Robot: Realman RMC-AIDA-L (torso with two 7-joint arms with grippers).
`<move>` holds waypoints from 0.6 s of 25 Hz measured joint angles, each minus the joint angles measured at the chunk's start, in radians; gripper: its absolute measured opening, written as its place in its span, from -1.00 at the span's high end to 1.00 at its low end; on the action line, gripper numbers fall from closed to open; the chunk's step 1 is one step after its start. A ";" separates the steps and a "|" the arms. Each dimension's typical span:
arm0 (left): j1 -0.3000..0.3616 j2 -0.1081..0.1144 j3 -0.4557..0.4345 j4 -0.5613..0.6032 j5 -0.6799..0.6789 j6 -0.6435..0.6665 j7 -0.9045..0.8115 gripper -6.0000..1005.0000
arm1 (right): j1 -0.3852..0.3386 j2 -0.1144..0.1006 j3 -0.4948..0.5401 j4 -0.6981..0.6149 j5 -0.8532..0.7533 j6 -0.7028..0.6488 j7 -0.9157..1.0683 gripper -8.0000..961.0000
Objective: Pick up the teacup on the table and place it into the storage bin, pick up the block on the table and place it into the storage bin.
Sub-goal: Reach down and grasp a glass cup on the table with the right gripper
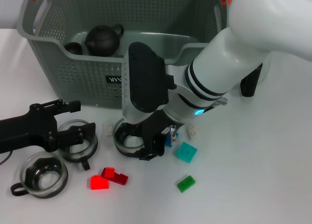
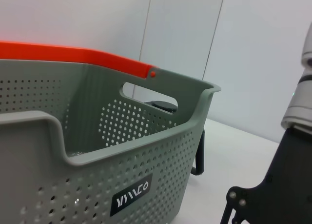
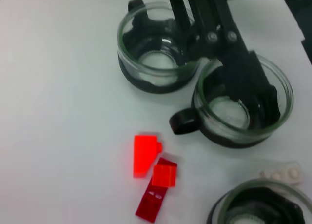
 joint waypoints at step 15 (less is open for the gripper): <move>0.000 0.000 0.000 0.000 -0.006 0.000 0.003 -0.55 | 0.005 0.000 -0.067 0.031 0.029 -0.013 -0.013 -0.07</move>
